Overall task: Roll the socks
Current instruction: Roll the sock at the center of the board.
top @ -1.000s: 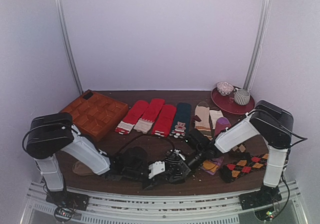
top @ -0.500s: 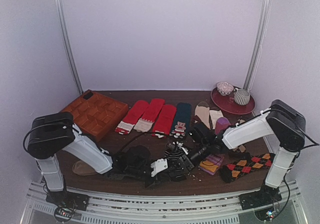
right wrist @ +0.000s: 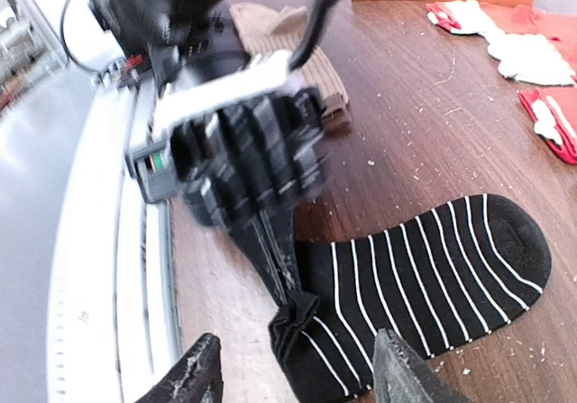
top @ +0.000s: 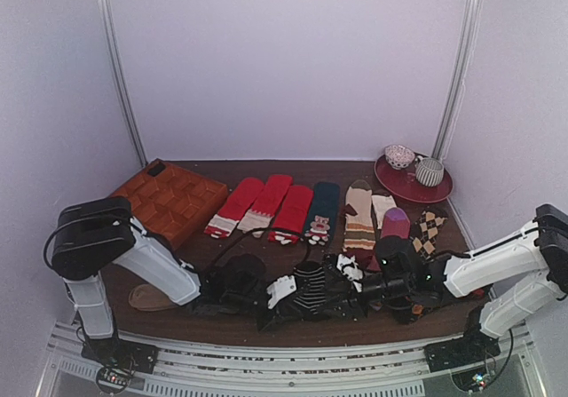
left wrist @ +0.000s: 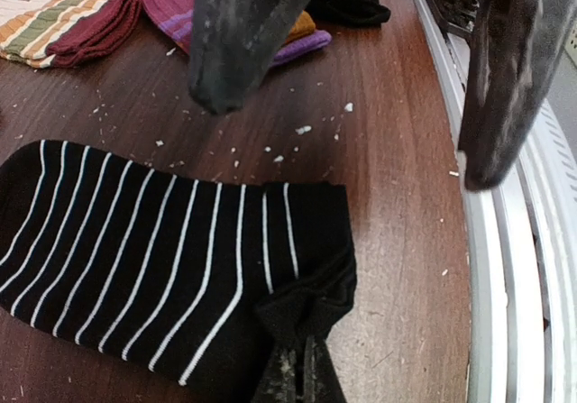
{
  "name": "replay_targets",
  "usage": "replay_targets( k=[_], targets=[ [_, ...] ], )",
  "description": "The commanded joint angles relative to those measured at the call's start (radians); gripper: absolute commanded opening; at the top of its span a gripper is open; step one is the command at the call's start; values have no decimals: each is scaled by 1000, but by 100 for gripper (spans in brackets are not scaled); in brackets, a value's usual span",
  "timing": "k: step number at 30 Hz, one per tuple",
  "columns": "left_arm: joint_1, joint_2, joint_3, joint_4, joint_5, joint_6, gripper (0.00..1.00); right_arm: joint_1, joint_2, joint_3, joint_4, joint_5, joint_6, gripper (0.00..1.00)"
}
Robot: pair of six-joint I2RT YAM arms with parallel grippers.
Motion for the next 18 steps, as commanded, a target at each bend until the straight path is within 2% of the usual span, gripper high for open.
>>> replay_targets(
  k=[1,10,18],
  targets=[
    [9,73,-42,-257,0,-25,0,50,44,14,49,127,-152,58],
    [17,80,-32,-272,3,-23,0,118,155,83,-65,125,-217,55],
    [20,86,-33,-280,11,-20,0,120,193,75,-66,189,-201,52]
  ],
)
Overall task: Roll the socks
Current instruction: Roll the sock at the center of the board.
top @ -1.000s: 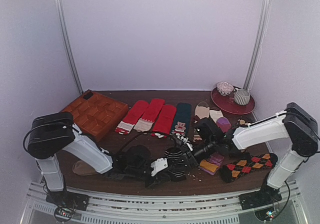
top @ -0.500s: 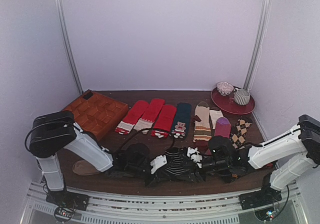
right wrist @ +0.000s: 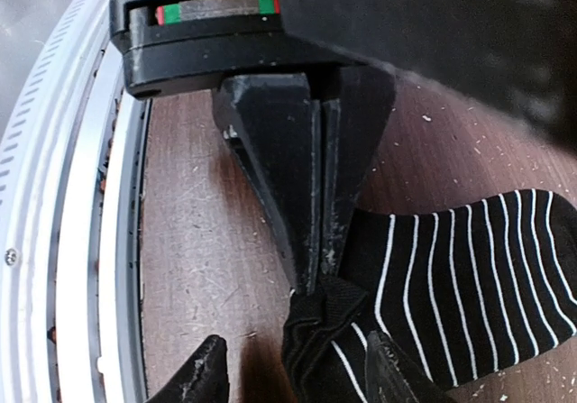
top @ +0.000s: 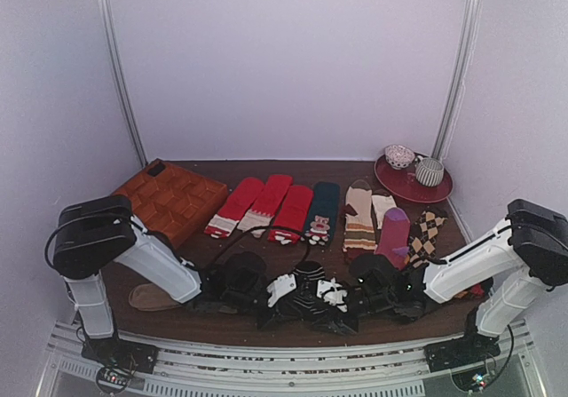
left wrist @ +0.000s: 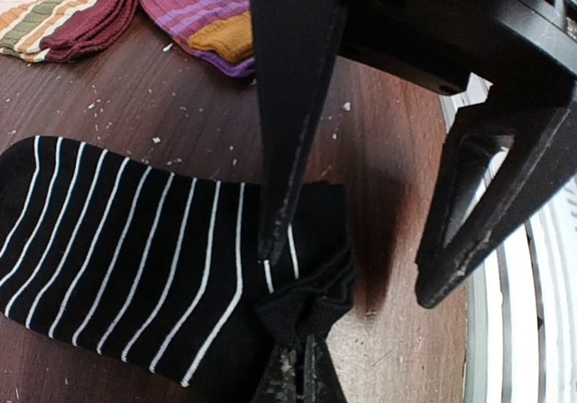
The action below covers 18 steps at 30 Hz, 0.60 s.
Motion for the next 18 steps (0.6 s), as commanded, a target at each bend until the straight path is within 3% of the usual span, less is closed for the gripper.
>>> replay_targets(
  k=[1,9,15,18],
  targets=[
    [5,80,-46,-262,-27,-11,0,4,28,9,-8,78,3,51],
    [5,82,-43,-259,-19,-12,0,3,90,41,-14,100,14,43],
    [7,81,-39,-256,-23,-11,0,3,132,64,-62,73,59,24],
    [8,82,-37,-250,-19,-12,0,3,141,44,-50,61,83,26]
  ],
)
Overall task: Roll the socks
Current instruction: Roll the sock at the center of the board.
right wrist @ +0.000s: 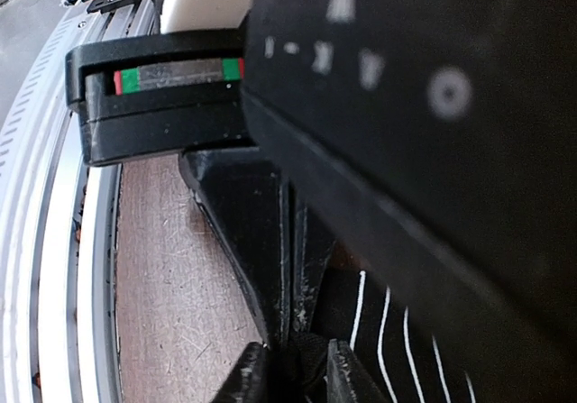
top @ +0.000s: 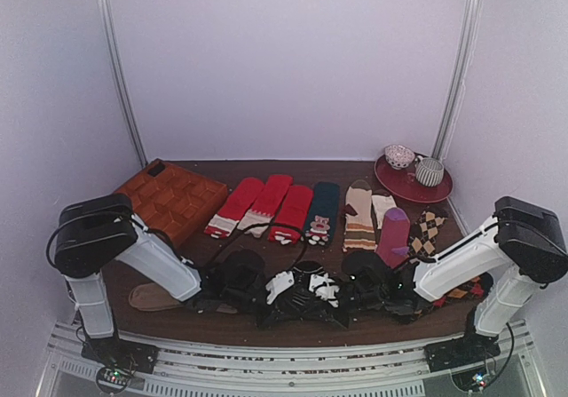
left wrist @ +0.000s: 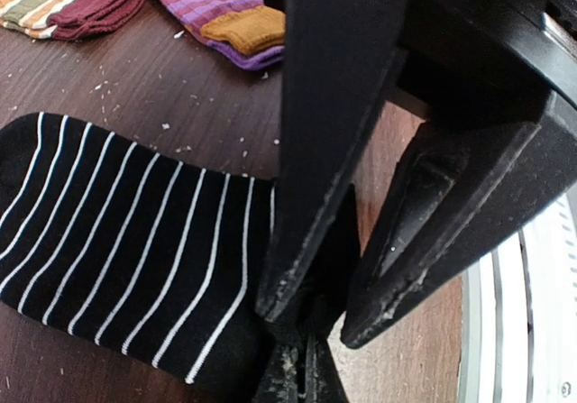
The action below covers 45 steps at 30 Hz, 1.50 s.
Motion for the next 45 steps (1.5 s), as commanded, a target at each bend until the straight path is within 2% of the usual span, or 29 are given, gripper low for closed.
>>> replay_targets(
  k=[1,3,8,14,24,28,36,38,41,43,45],
  targets=[
    [-12,78,-36,-252,-55,38,0,3,50,-19,-103,16,67,29],
    [-10,83,-36,-252,-53,38,0,3,19,-38,-86,22,75,41],
    [-7,85,-43,-247,-52,36,0,2,-104,-109,-20,56,76,49],
    [-6,92,-36,-247,-45,36,0,0,-136,-165,73,39,28,52],
    [-4,99,-36,-254,-41,34,0,-3,-80,-111,55,32,-36,53],
    [-3,105,-31,-254,-39,32,0,-19,-29,-84,49,-47,-34,52],
    [-1,110,-31,-246,-32,31,0,-46,31,-90,87,-88,12,40],
    [-1,107,-31,-244,-31,30,0,-48,45,-95,97,-96,35,30],
    [-1,96,-32,-241,-45,27,0,-61,76,-80,82,-125,84,9],
    [-1,66,-42,-227,-76,25,2,-74,93,-72,72,-151,128,3],
    [-2,17,-60,-206,-127,32,9,-93,108,-68,68,-194,181,1]
  ],
)
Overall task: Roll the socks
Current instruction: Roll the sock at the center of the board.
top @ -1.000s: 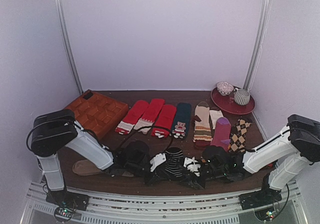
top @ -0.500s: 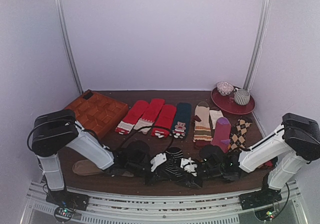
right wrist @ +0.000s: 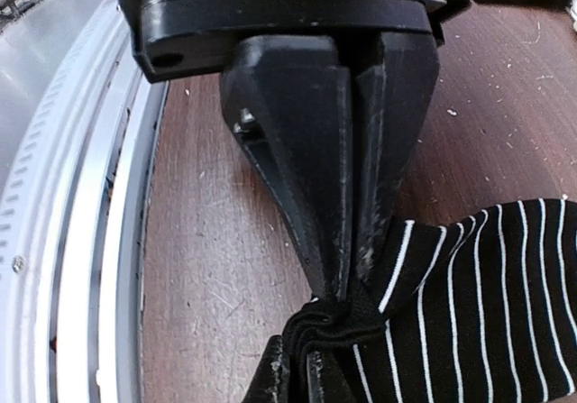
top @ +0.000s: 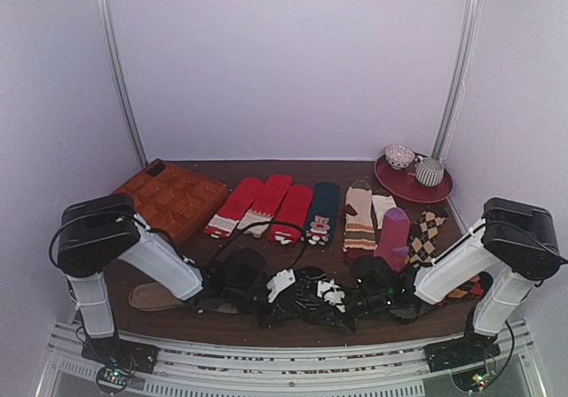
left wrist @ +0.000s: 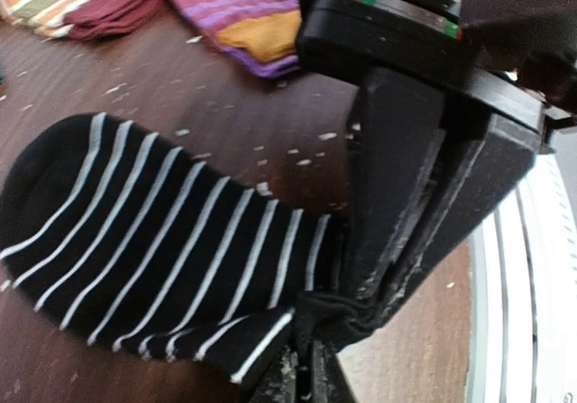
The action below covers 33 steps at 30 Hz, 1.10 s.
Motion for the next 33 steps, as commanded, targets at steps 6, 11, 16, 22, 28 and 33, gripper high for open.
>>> replay_targets(
  k=[6,11,16,22,28,33],
  targets=[
    [-21,-235,-140,-162,-260,136,25,-121,145,32,-83,-187,309,2],
    [-32,-405,-174,-135,-282,227,37,-181,228,50,-91,-280,425,3],
    [-32,-384,-165,-104,-303,293,42,-213,253,74,-152,-357,553,3],
    [-37,-278,-111,-35,-230,321,43,-240,279,95,-243,-410,643,4],
    [-59,-225,-64,-23,-221,362,44,-251,275,129,-349,-400,639,5],
    [-61,-186,-30,-35,-196,397,44,-256,277,137,-389,-415,638,5]
  ],
)
